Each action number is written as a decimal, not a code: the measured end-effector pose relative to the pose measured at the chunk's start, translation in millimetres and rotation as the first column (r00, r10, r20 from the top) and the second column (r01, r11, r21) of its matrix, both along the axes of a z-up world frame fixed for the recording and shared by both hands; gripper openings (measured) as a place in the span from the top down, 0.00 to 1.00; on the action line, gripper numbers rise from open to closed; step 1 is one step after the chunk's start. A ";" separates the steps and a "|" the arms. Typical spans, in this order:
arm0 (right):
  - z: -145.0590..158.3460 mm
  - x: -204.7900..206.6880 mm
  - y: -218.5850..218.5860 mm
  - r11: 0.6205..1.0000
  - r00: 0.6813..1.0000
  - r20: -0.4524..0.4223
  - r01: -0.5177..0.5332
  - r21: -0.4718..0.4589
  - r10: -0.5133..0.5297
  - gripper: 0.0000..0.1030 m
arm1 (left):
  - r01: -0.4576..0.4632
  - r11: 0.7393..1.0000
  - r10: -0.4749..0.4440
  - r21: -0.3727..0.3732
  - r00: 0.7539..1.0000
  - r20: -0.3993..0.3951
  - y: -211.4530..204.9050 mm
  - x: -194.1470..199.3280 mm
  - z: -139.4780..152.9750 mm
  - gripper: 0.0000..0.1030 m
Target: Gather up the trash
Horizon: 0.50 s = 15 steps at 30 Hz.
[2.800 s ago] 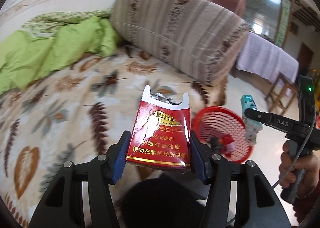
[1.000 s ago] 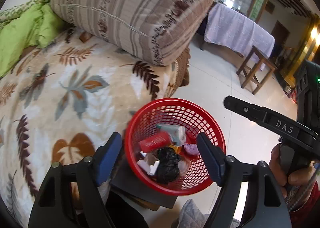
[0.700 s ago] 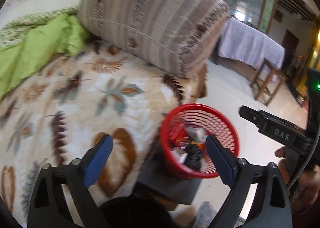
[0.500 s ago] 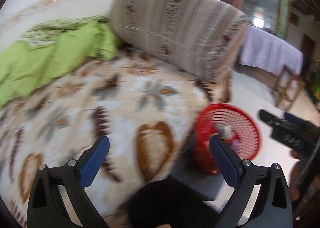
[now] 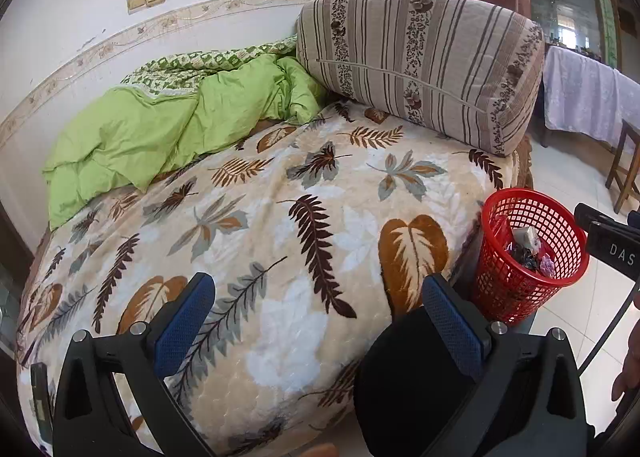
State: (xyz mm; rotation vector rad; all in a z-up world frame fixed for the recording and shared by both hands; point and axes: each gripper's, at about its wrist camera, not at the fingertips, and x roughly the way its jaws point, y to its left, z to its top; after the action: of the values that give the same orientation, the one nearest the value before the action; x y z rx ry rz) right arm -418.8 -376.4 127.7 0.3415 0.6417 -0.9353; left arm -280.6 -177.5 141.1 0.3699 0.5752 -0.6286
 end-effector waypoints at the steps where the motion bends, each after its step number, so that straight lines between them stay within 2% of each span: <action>1: 1.1 1.1 2.7 1.000 1.000 -0.003 -0.005 -0.009 0.005 0.10 | 0.003 1.000 -0.003 -0.002 1.000 -0.001 1.0 -0.2 -0.7 0.00; 15: 1.6 4.6 11.7 0.999 1.000 -0.017 -0.015 -0.030 0.015 0.10 | 0.029 1.000 -0.029 -0.011 0.999 -0.021 3.4 0.4 -6.5 0.00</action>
State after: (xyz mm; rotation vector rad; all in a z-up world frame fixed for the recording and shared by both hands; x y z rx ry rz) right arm -414.2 -364.7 129.3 0.3014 0.6442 -0.9334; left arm -280.2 -174.1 134.5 0.3627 0.5872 -0.6635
